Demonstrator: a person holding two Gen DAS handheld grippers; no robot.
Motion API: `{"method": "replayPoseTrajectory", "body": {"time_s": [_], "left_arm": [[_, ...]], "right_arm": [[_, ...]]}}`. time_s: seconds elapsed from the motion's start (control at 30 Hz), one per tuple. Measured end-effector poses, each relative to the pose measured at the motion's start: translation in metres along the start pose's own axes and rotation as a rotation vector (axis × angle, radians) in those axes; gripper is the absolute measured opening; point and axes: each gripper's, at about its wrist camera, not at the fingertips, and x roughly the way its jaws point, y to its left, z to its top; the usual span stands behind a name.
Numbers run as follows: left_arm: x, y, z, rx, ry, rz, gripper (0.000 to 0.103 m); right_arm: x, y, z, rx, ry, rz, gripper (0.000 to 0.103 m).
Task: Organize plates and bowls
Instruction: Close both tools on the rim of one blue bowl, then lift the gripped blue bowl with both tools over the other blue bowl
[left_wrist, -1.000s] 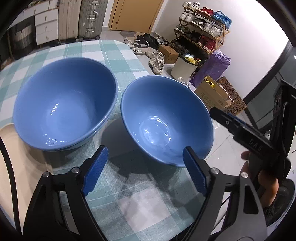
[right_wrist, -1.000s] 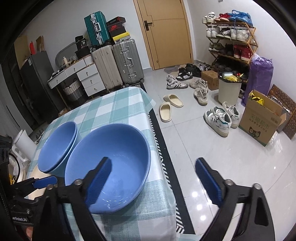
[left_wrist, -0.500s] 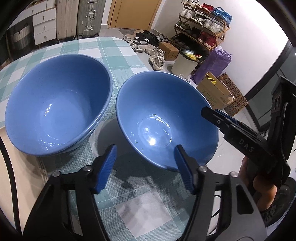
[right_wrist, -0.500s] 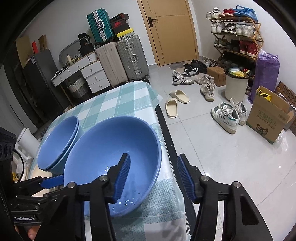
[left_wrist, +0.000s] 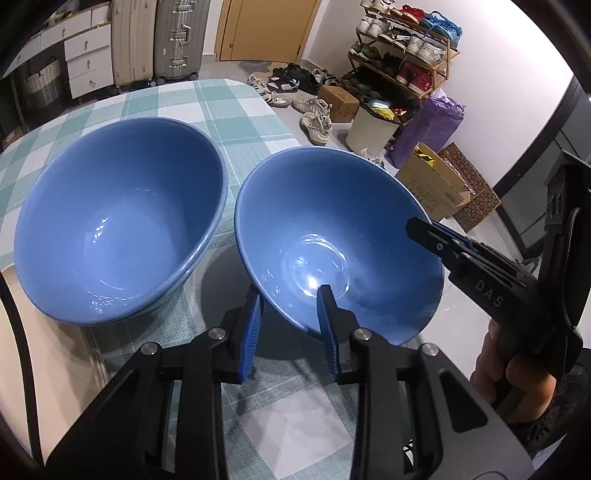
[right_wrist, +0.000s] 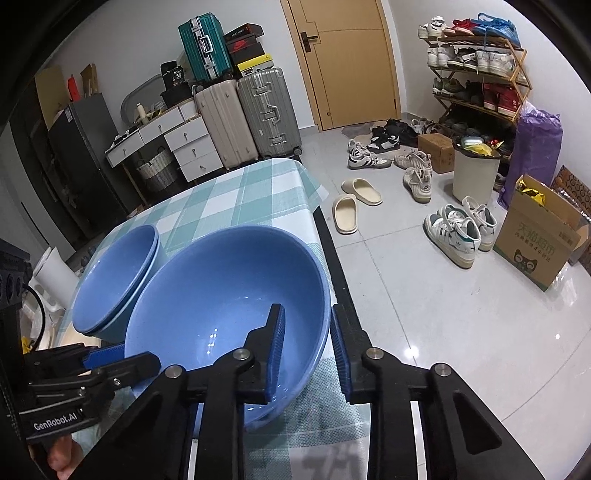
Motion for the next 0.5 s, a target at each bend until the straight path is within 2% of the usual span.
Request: {"method": "replayPoseTrajectory", "body": {"time_s": [0.13, 0.5], "left_arm": [[-0.0001, -0.0001, 0.0003, 0.011, -0.004, 0.007, 0.026], [-0.0061, -0.0064, -0.0027, 0.040, -0.008, 0.018, 0.026]], "right_arm": [[-0.0002, 0.0006, -0.0008, -0.012, -0.002, -0.014, 0.020], [-0.0024, 0.0035, -0.0010, -0.024, -0.010, -0.020, 0.019]]}}
